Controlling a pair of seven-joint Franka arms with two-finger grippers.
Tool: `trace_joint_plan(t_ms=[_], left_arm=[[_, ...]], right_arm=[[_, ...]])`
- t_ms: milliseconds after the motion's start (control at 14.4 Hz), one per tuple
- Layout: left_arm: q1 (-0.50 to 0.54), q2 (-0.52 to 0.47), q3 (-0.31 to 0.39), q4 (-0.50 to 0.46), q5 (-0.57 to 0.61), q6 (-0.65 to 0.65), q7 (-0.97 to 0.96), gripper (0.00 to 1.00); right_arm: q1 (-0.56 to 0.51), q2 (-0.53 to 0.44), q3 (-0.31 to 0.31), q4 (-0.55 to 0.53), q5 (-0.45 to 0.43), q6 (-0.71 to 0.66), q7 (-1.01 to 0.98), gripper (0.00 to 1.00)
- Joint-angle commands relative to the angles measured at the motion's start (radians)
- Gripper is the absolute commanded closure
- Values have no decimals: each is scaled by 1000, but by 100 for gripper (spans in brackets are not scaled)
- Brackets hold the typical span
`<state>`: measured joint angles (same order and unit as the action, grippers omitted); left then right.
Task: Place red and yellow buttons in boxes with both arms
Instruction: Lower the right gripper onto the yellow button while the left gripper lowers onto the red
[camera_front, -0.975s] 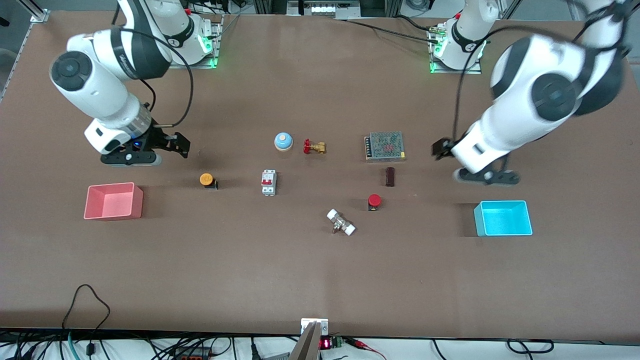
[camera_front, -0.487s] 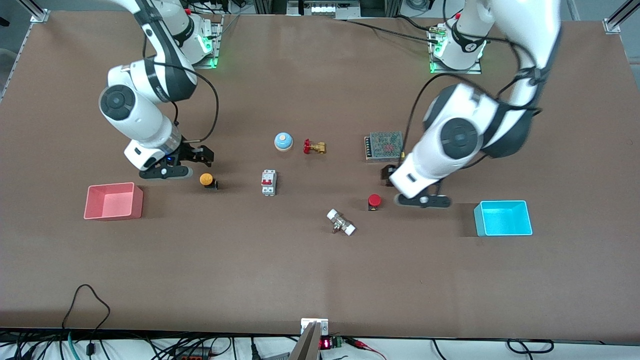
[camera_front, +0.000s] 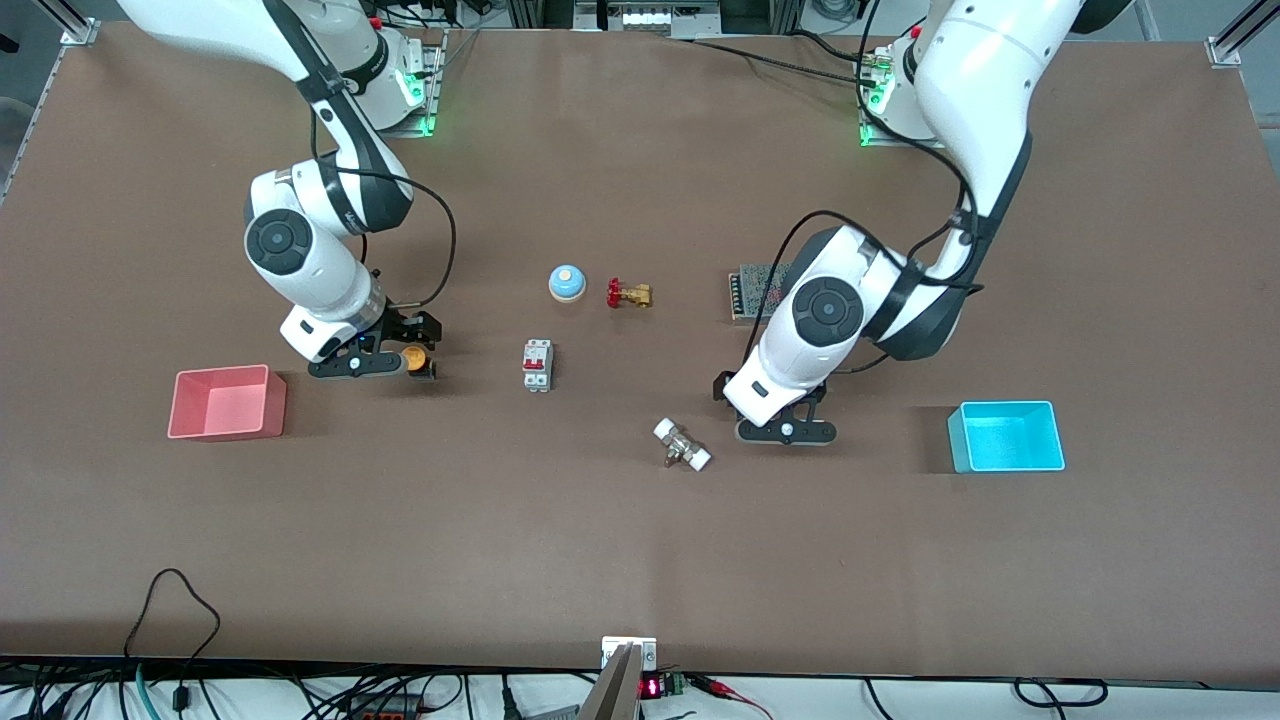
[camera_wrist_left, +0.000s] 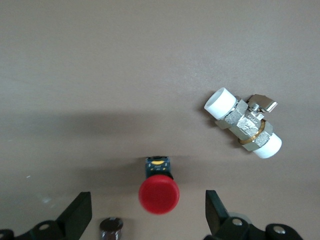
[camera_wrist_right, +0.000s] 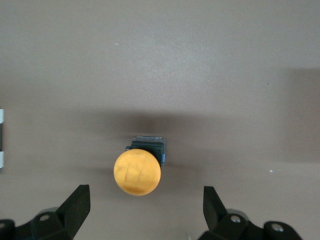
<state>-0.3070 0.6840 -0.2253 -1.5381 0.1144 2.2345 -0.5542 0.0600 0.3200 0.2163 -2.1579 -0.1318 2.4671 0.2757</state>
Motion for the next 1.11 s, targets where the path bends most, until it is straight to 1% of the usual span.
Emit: trace_joint_plan(t_ms=[0, 209, 278, 418, 487, 557, 627, 766, 835, 905, 975, 1044], left_arm=[[-24, 28, 7, -20, 24, 74, -18, 0], [-40, 63, 11, -30, 30, 86, -18, 0], [-41, 69, 12, -30, 46, 86, -18, 0], [-41, 77, 15, -27, 120, 90, -18, 0], [-41, 77, 15, -27, 129, 90, -18, 0], [-41, 77, 15, -27, 129, 90, -18, 1], [-41, 81, 15, -27, 129, 93, -18, 5], [-41, 92, 15, -27, 129, 135, -18, 6], [-40, 103, 17, -27, 129, 145, -18, 10], [-40, 104, 17, -27, 129, 145, -18, 25], [-41, 104, 17, -27, 129, 145, -18, 41], [-41, 104, 17, -28, 129, 145, -18, 50]], right_arm=[[1, 33, 3, 16, -35, 27, 48, 0], [1, 65, 3, 24, -37, 70, 69, 0], [3, 74, 3, 27, -37, 75, 69, 0], [15, 91, 3, 39, -37, 78, 69, 0], [17, 99, 3, 41, -37, 78, 69, 0], [17, 106, 3, 43, -46, 79, 71, 0], [15, 113, 3, 43, -61, 91, 71, 0], [15, 117, 2, 43, -71, 98, 71, 0], [15, 119, 3, 43, -71, 99, 71, 0], [15, 123, 2, 43, -71, 99, 71, 2], [14, 123, 2, 43, -71, 101, 71, 11], [12, 125, 3, 43, -71, 104, 71, 23]])
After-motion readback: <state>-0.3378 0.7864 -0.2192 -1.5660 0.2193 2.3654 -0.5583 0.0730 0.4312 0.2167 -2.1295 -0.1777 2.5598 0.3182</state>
